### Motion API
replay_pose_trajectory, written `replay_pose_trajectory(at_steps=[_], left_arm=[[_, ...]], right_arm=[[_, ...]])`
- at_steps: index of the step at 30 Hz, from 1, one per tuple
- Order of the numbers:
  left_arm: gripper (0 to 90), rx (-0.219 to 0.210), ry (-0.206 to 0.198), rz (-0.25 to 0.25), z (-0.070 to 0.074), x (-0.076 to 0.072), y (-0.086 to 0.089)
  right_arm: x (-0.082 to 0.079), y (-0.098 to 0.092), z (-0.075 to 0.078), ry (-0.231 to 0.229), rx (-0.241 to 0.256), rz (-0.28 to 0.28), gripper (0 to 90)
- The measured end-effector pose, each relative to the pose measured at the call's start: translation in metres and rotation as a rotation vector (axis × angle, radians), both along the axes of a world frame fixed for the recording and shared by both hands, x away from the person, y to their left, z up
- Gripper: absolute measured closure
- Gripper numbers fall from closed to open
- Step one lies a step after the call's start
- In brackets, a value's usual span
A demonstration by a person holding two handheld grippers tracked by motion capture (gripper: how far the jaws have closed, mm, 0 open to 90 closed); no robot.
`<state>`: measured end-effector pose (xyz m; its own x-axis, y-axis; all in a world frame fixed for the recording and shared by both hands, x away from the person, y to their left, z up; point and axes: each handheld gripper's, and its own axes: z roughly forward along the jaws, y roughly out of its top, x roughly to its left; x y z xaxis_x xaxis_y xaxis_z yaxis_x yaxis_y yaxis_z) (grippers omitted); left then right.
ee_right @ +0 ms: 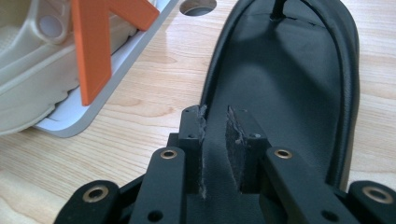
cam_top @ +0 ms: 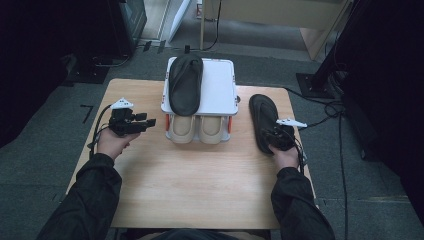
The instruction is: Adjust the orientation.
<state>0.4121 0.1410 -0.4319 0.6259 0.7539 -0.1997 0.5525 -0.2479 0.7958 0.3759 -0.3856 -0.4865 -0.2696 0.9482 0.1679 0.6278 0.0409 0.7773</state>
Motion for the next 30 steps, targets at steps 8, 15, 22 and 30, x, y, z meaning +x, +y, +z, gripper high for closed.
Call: replay_pose_trajectory(at_steps=[8, 15, 22, 30], left_arm=[[47.3, 0.005, 0.006, -0.005, -0.001, 0.000, -0.001], [47.4, -0.004, 0.014, -0.005, -0.002, 0.001, 0.002], [47.5, -0.009, 0.023, -0.004, -0.003, 0.002, 0.004], [47.5, -0.021, 0.014, 0.004, 0.000, 0.001, 0.004]], right_arm=[[0.022, 0.012, -0.005, -0.033, -0.036, 0.035, 70.9], [0.041, 0.020, -0.012, -0.012, -0.056, -0.008, 76.7], [0.037, 0.024, -0.007, 0.046, -0.021, -0.101, 84.1], [0.007, 0.032, -0.005, 0.049, -0.091, -0.086, 84.0]])
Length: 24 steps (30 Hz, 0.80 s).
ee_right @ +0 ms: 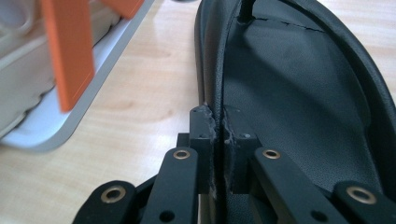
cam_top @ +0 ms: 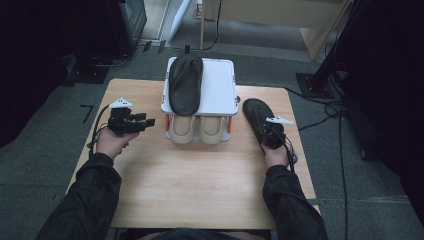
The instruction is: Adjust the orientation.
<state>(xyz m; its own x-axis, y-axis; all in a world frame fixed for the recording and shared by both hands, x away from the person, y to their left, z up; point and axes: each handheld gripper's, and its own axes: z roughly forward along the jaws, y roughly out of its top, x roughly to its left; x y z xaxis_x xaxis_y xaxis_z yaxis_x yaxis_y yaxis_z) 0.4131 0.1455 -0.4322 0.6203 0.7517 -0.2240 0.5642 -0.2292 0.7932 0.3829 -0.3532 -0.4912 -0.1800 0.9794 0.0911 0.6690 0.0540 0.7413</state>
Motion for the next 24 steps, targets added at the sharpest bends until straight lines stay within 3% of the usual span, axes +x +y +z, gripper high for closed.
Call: replay_pose_trajectory(at_steps=[3, 7, 9, 11, 13, 17, 21, 24], left_arm=[[47.7, -0.003, 0.000, 0.003, 0.000, 0.000, 0.001], [47.7, -0.003, 0.007, 0.002, -0.001, 0.002, 0.001], [47.7, -0.001, 0.007, -0.001, -0.002, 0.003, 0.000], [47.7, -0.001, 0.009, -0.002, -0.002, 0.004, -0.001], [47.7, 0.000, 0.003, -0.005, -0.002, 0.004, -0.001], [47.7, 0.000, 0.000, -0.006, -0.002, 0.004, -0.001], [47.7, -0.004, 0.001, 0.002, -0.001, 0.004, 0.000], [47.8, -0.009, -0.003, 0.005, -0.001, 0.004, 0.001]], right_arm=[[-0.011, 0.004, 0.002, 0.013, -0.008, 0.007, 84.0], [-0.024, 0.008, 0.002, 0.025, 0.034, 0.024, 83.9], [-0.027, 0.009, 0.001, 0.019, 0.031, 0.037, 83.5], [-0.027, 0.008, 0.002, 0.023, 0.051, 0.048, 78.9], [-0.028, 0.004, 0.004, 0.016, 0.073, 0.058, 74.2], [-0.030, -0.008, 0.014, -0.014, 0.090, 0.065, 73.6], [-0.029, -0.027, 0.021, -0.035, 0.146, 0.060, 75.7], [-0.028, -0.040, 0.023, -0.047, 0.113, 0.051, 80.7]])
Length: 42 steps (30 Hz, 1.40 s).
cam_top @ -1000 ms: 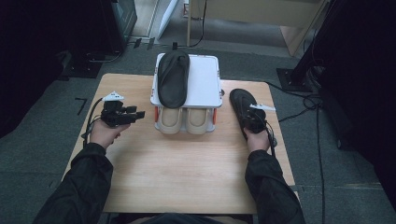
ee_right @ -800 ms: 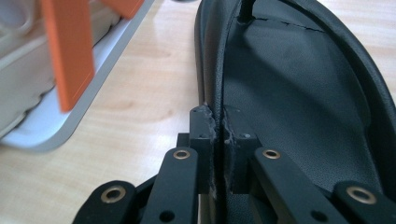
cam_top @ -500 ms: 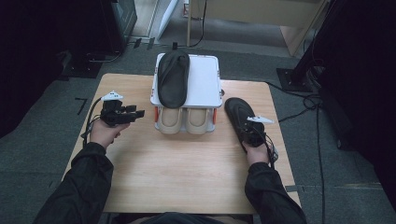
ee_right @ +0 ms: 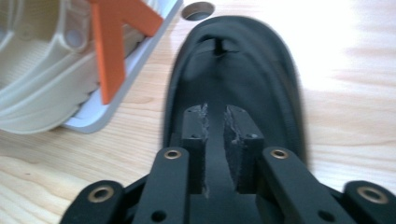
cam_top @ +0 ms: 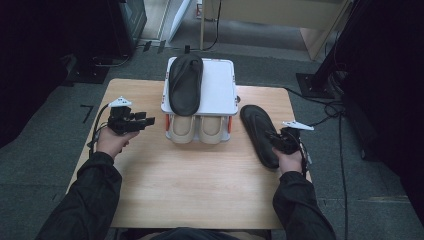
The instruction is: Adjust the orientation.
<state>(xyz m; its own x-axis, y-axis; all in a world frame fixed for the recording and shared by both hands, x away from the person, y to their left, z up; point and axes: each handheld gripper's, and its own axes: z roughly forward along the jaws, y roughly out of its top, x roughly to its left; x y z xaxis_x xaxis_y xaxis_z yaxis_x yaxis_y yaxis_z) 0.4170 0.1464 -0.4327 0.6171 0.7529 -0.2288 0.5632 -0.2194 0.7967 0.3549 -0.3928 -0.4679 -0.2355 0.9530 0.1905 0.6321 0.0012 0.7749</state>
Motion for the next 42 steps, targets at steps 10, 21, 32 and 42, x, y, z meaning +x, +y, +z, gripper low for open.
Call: replay_pose_trajectory(at_steps=[10, 21, 32, 42], left_arm=[[47.7, 0.006, -0.004, -0.006, 0.000, 0.000, 0.000], [47.7, 0.010, -0.002, -0.012, -0.001, 0.000, 0.000], [47.7, 0.008, -0.001, -0.013, -0.001, 0.000, 0.000], [47.6, 0.009, 0.001, -0.014, -0.001, 0.000, 0.000]], right_arm=[[0.015, -0.033, -0.008, -0.018, -0.051, -0.068, 81.1], [0.019, -0.046, -0.023, 0.044, -0.070, -0.075, 80.1], [0.013, -0.042, -0.024, 0.057, -0.065, -0.061, 80.8], [0.005, -0.029, -0.023, 0.082, -0.045, -0.012, 80.7]])
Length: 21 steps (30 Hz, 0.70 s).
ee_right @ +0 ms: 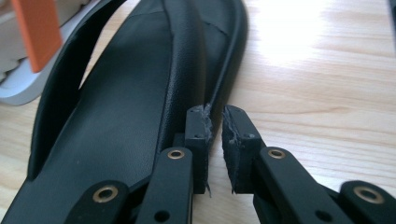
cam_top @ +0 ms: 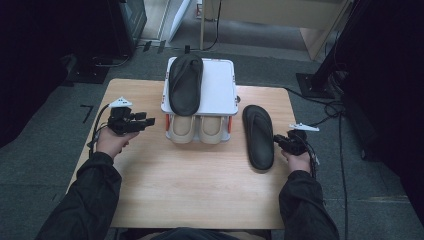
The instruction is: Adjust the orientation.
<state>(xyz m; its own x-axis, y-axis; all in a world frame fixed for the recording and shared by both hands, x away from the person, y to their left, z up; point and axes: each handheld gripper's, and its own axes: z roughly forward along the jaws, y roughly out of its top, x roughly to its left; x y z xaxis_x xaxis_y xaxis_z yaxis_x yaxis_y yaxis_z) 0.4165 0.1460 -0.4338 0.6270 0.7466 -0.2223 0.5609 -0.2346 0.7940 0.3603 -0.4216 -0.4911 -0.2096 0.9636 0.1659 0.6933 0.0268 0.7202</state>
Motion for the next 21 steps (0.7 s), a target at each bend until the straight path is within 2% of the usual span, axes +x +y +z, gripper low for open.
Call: replay_pose_trajectory(at_steps=[3, 5, 9, 12, 13, 17, 21], left_arm=[[47.6, 0.001, 0.001, 0.000, 0.000, 0.000, 0.000], [47.6, 0.000, 0.002, 0.000, 0.000, 0.000, 0.000], [47.6, 0.003, 0.003, 0.000, -0.001, 0.001, 0.001], [47.6, 0.004, 0.004, 0.002, -0.002, 0.001, 0.002], [47.5, 0.005, 0.005, 0.003, -0.002, 0.001, 0.002], [47.5, 0.009, 0.007, 0.006, -0.003, -0.001, 0.002], [47.5, 0.013, 0.007, 0.003, -0.003, -0.002, 0.003]], right_arm=[[0.000, 0.001, 0.000, 0.003, 0.000, 0.004, 77.3], [0.001, -0.003, 0.000, -0.005, 0.031, -0.009, 74.6], [0.002, -0.003, 0.009, -0.062, 0.051, 0.010, 68.0], [0.006, -0.002, 0.015, -0.097, 0.098, 0.033, 63.9], [0.008, -0.002, 0.015, -0.091, 0.114, 0.036, 63.7], [0.016, -0.001, 0.012, -0.079, 0.118, 0.060, 63.0], [0.024, 0.001, 0.010, -0.069, 0.099, 0.078, 62.8]])
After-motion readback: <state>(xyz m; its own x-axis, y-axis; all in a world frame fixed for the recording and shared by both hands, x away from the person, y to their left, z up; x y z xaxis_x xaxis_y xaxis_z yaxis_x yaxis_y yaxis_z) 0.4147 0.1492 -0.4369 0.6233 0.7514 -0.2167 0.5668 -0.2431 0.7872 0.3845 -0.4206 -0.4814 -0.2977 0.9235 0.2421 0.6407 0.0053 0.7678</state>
